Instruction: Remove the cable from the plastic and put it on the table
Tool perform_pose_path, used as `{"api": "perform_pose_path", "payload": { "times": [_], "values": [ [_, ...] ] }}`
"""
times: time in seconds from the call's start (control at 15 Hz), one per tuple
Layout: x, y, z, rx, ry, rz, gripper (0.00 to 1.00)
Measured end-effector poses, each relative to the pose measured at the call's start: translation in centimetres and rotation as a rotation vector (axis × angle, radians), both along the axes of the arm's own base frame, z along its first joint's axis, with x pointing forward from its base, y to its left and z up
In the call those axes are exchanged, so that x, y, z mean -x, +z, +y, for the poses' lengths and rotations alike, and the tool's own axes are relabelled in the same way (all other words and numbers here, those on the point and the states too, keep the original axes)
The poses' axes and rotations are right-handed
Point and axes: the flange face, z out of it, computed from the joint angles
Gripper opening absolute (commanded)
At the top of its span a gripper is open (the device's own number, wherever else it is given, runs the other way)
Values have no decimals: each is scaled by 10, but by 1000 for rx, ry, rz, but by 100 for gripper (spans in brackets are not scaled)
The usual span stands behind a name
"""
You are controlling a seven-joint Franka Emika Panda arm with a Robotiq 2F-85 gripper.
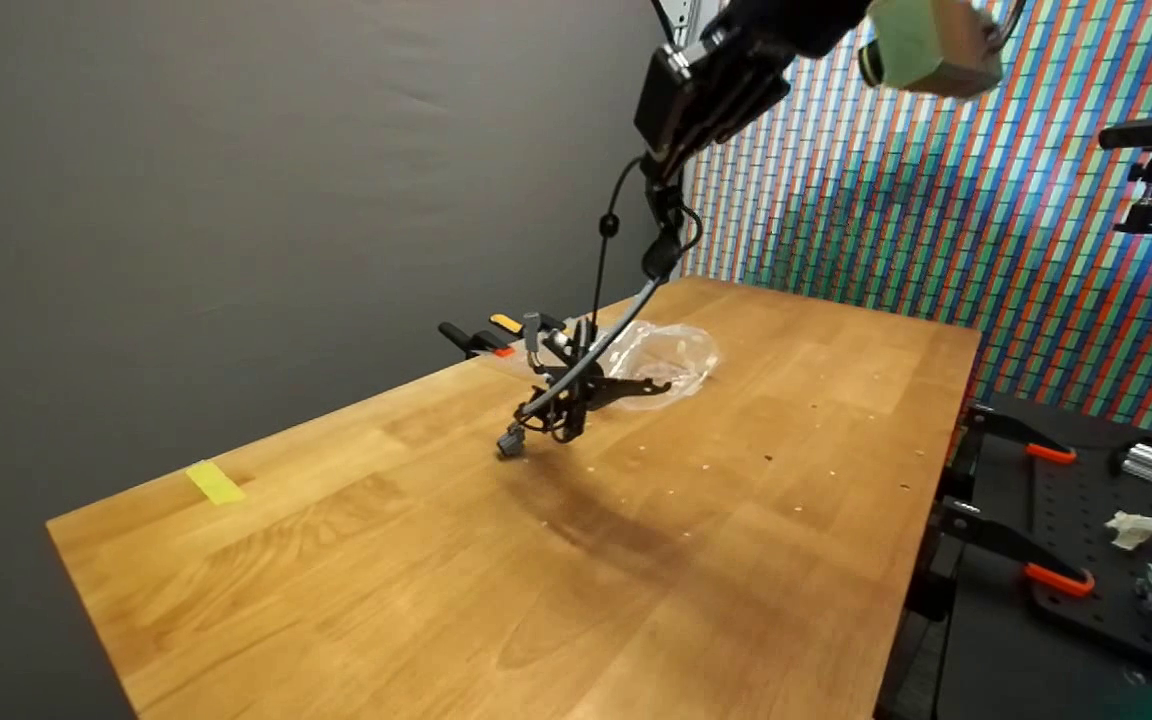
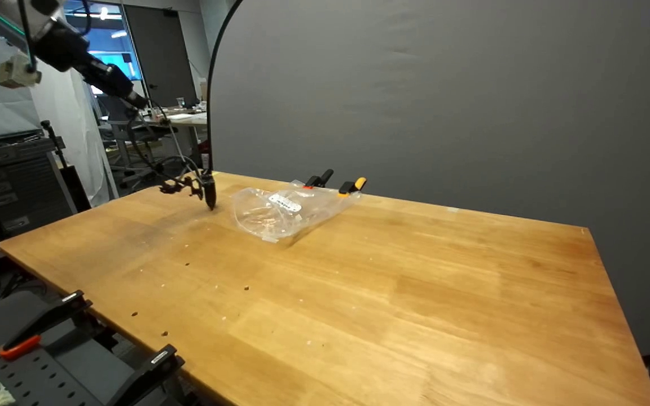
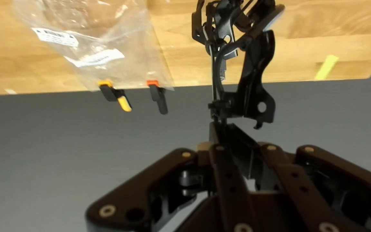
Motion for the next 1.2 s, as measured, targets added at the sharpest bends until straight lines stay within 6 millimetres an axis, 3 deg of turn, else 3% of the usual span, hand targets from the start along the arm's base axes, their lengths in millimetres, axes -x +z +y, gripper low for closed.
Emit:
{"api": "perform_pose_path", "payload": {
  "times": [0.2, 0.4, 1.07, 1.13, 1.2],
  "values": [
    [-15, -31, -68, 20, -135, 27, 2],
    [-10, -65, -123, 77, -209, 91, 2],
    [-9, -143, -248, 162, -396, 221, 2],
    [-8, -147, -259, 165, -415, 228, 4],
    [-6, -152, -270, 169, -432, 233, 34]
  ]
}}
